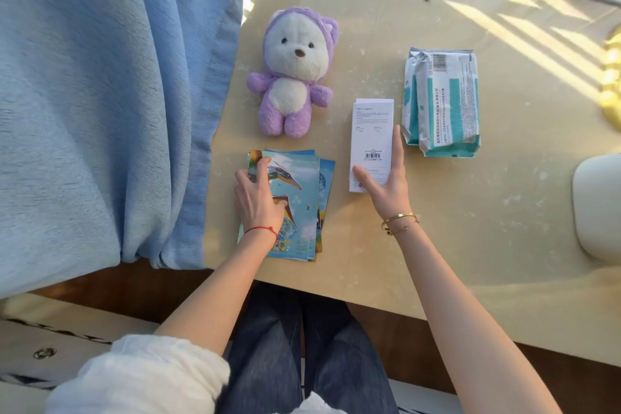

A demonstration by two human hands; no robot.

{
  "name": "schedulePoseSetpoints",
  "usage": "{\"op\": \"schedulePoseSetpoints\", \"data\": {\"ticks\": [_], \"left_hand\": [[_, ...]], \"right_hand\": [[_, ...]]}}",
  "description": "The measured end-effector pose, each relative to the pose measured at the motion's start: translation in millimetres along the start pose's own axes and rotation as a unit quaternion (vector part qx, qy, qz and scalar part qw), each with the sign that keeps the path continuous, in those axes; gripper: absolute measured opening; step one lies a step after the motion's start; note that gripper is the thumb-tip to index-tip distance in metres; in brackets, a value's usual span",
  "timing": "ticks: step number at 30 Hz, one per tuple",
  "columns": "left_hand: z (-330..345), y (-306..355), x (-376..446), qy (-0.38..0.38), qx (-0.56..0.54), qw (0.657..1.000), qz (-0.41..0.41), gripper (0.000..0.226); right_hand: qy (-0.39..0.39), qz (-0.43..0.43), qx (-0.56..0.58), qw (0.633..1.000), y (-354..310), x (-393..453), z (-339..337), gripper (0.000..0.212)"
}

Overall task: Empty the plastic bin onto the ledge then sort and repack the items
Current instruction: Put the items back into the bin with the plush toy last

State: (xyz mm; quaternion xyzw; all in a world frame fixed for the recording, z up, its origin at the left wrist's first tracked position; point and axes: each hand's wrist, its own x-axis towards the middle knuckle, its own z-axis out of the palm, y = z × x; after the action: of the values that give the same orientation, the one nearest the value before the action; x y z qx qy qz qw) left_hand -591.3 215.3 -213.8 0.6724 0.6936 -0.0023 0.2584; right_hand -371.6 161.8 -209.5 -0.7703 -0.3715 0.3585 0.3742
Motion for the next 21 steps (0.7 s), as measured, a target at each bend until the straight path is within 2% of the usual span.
{"op": "schedulePoseSetpoints", "data": {"ticks": [5, 12, 15, 21], "left_hand": [[-3, -7, 7, -0.031, -0.036, 0.999, -0.013, 0.088], [-5, -19, 6, -0.042, -0.159, 0.986, 0.01, 0.061], [-12, -28, 6, -0.065, -0.223, 0.972, 0.028, 0.062], [-40, -28, -5, -0.097, -0.269, 0.956, 0.064, 0.064]], "right_hand": [[-0.002, 0.001, 0.002, 1.0, -2, -3, 0, 0.098], [-0.011, -0.004, 0.013, 1.0, -8, -11, -5, 0.098], [-0.01, -0.004, 0.013, 1.0, -11, -15, -10, 0.097], [-0.008, 0.003, 0.038, 0.999, -30, -30, -25, 0.095]]}}
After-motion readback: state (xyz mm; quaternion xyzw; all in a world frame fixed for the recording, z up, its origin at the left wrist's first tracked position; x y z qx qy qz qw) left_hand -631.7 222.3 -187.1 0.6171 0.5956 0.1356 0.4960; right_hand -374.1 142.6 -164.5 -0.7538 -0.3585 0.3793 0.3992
